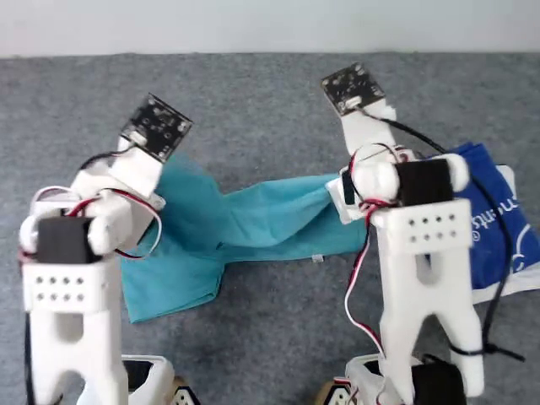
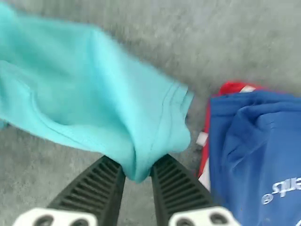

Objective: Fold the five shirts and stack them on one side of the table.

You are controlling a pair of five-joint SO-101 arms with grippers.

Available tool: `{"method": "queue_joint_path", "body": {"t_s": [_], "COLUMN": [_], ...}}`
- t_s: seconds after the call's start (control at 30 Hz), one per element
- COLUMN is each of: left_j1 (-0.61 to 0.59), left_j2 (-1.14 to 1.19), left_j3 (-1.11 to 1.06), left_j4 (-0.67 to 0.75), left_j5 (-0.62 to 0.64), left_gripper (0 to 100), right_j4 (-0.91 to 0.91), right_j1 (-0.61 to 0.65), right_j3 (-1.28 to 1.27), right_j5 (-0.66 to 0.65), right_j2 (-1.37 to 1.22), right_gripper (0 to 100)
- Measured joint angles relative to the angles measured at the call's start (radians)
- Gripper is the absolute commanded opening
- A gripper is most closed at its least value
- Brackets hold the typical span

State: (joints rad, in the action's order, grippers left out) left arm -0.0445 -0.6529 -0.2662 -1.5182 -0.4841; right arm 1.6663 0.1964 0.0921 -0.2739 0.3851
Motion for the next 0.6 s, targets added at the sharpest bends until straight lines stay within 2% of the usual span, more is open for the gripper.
{"method": "queue_joint_path", "body": {"t_s": [0.17, 0.43, 0.6], "left_j1": [0.0, 0.0, -0.003], "left_j2": [-0.032, -0.029, -0.029], "left_j3": [0.192, 0.695, 0.957], "left_j4": [-0.002, -0.083, -0.092], "left_j5": [0.0, 0.0, 0.0], "left_gripper": [1, 1, 1], "right_j4": [0.0, 0.0, 0.0], "right_j1": [0.0, 0.0, -0.084], "right_j3": [0.181, 0.442, 0.546], "right_j5": [0.0, 0.0, 0.0], "right_j2": [0.075, 0.167, 0.212], "right_gripper": [0.9, 0.9, 0.9]}}
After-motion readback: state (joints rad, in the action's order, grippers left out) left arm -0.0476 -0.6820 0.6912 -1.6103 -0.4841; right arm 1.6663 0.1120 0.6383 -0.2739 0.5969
